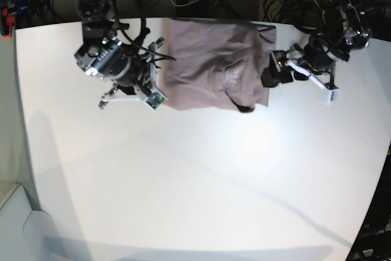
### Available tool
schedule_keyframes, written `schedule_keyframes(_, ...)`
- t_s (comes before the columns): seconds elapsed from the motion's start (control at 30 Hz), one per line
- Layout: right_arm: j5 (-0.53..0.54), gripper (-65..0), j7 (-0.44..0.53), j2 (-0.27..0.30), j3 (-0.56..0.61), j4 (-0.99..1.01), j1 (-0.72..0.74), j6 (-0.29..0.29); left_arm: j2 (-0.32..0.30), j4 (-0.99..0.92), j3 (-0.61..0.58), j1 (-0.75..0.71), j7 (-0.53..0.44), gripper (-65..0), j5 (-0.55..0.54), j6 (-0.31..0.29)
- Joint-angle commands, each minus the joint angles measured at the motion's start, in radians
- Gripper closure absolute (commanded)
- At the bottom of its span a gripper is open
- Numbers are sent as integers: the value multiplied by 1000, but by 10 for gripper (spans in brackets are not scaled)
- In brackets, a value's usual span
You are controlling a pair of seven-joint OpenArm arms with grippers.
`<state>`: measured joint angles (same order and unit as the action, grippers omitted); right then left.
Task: Layout the t-shirt on the table in an organized manner, then fold the t-shirt properly
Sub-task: 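Withdraw the right gripper and pinch the bundle's side with the left gripper, then sweep the left gripper across the bundle to flatten and square it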
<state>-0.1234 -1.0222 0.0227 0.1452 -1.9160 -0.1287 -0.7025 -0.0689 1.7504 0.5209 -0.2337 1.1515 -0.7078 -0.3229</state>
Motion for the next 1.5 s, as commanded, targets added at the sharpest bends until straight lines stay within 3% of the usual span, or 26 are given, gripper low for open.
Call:
schedule_keyframes(0.0,14,0,23,-2,3,-17,10,4,-6,-22,-9,20,-9,-650,-13,-15)
schedule_keyframes(0.3,12,0,23,-2,3,-17,-12,4,65,-206,-35,75,-11,-650,-3,-167)
schedule_keyframes(0.8,12,0,15,-2,3,-17,-13,4,70,-375,-37,112,-11,-650,-8,-175)
schedule_keyframes(0.87,12,0,15,-2,3,-17,-13,4,68,-376,-57,118,-11,-638,1,-203)
schedule_keyframes(1.0,12,0,13,-2,1,-17,-13,4,67,-383,-75,127,-11,-413,4,-247)
schedule_keyframes(1.17,11,0,13,6,0,-20,-13,4,74,-383,-75,179,-11,-8,152,-247)
schedule_keyframes(1.4,17,0,13,47,-138,-52,-12,4,74,-384,-78,319,-11,-2,389,-247)
schedule_keyframes(1.47,17,0,13,64,-175,-66,-12,4,63,-384,-135,371,-11,-2,437,-250)
